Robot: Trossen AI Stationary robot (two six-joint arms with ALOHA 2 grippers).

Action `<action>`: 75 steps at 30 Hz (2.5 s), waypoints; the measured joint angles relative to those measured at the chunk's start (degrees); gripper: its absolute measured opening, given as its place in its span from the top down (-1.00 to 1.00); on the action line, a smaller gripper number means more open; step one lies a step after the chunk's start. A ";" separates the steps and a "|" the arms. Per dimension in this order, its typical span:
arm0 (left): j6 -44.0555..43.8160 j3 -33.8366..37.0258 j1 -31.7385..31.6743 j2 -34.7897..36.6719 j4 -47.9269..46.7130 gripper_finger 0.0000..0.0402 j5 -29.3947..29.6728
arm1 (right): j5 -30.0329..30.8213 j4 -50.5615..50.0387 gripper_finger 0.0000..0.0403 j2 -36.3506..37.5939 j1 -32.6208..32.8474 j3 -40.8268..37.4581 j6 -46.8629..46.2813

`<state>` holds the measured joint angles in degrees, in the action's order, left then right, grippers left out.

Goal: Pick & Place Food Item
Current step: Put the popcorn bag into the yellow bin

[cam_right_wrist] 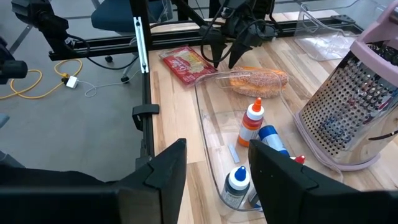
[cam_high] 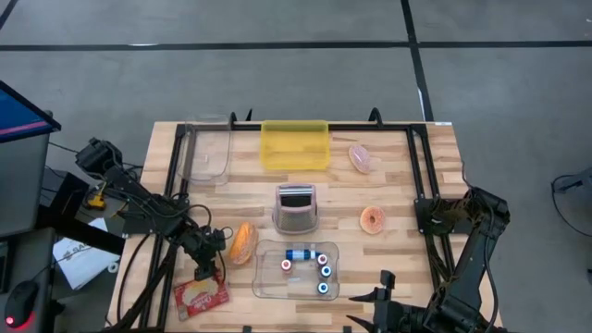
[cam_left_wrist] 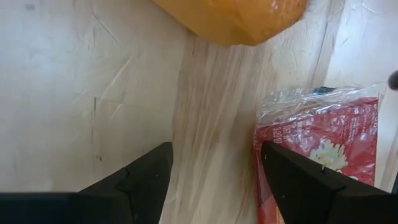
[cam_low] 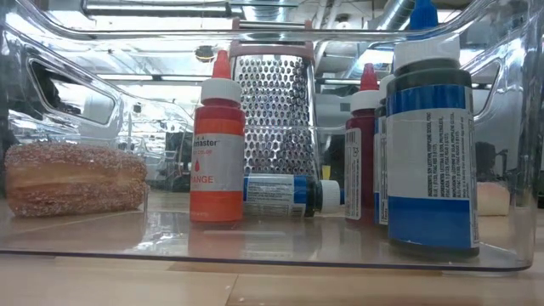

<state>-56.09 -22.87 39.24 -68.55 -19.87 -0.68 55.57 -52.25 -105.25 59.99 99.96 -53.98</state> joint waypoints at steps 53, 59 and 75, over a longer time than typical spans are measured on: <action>-4.23 0.26 4.02 -0.59 12.86 -0.20 -5.75 | -0.09 0.57 0.19 0.00 -0.33 0.00 -0.66; -3.08 0.22 4.02 -3.58 12.57 -0.20 -2.45 | -0.09 0.55 0.19 0.00 -0.33 0.00 -0.60; 0.56 0.26 1.93 -3.28 14.85 -0.20 1.85 | -0.15 0.44 0.19 0.00 -0.33 0.00 -0.39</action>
<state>-55.53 -22.61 41.18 -71.84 -5.02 1.17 55.42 -51.81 -105.25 59.66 99.96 -54.36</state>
